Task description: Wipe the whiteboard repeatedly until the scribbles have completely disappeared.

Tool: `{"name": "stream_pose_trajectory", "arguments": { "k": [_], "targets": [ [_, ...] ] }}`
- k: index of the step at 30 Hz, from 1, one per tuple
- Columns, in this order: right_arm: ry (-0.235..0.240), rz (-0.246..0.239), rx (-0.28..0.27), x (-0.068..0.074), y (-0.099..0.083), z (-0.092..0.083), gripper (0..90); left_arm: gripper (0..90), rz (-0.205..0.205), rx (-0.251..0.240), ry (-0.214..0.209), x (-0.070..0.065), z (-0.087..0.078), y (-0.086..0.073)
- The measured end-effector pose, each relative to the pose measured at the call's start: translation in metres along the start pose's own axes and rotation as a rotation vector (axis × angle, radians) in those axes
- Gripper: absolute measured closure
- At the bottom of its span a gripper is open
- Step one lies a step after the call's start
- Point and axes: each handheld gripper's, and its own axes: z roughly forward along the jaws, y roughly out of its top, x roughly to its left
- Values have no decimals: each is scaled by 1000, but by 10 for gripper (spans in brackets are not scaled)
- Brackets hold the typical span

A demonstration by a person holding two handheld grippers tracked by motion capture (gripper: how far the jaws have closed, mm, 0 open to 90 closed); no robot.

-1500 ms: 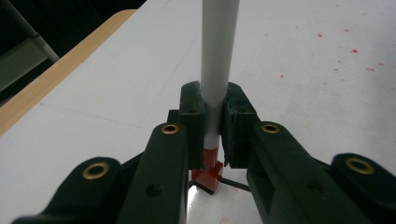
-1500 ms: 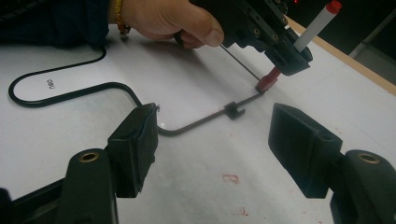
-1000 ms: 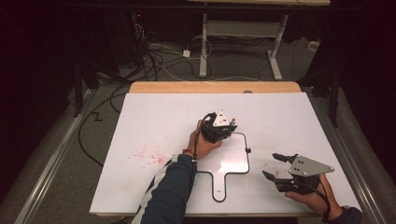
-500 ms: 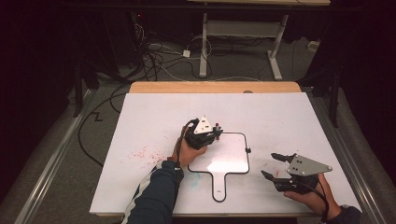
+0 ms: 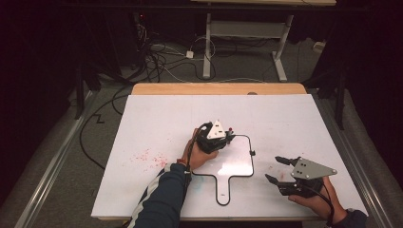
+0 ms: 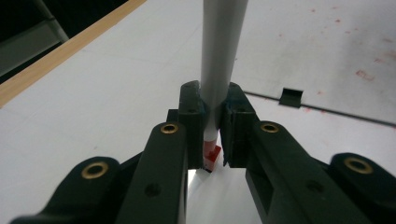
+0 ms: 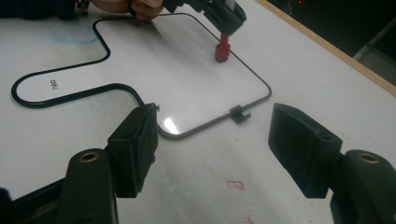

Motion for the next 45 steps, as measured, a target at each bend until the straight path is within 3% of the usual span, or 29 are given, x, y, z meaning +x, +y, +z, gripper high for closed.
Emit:
{"name": "stream_pose_trajectory", "arguments": {
  "k": [6,10,24,30,32,37,40,45],
  "targets": [
    [-5,3,-2,0,1,-2,339,788,8,38,50,14,-20,-12],
    [-11,7,-2,1,1,-3,339,788,-10,22,49,16,-20,-14],
    [-12,13,0,-1,-2,-6,339,788,43,11,-52,-12,46,33],
    [-18,22,-7,-2,-3,-8,339,788,60,9,-92,-26,59,45],
    [-21,22,-7,-2,-3,-8,340,788,68,16,-90,-26,58,45],
    [-23,16,-8,-2,-3,-9,339,788,41,37,-92,-16,45,38],
    [-31,24,-2,-2,-3,-8,340,788,55,62,-74,-11,34,32],
    [-43,31,-11,-3,-2,-6,344,787,10,56,-59,-4,18,22]
  ]
}}
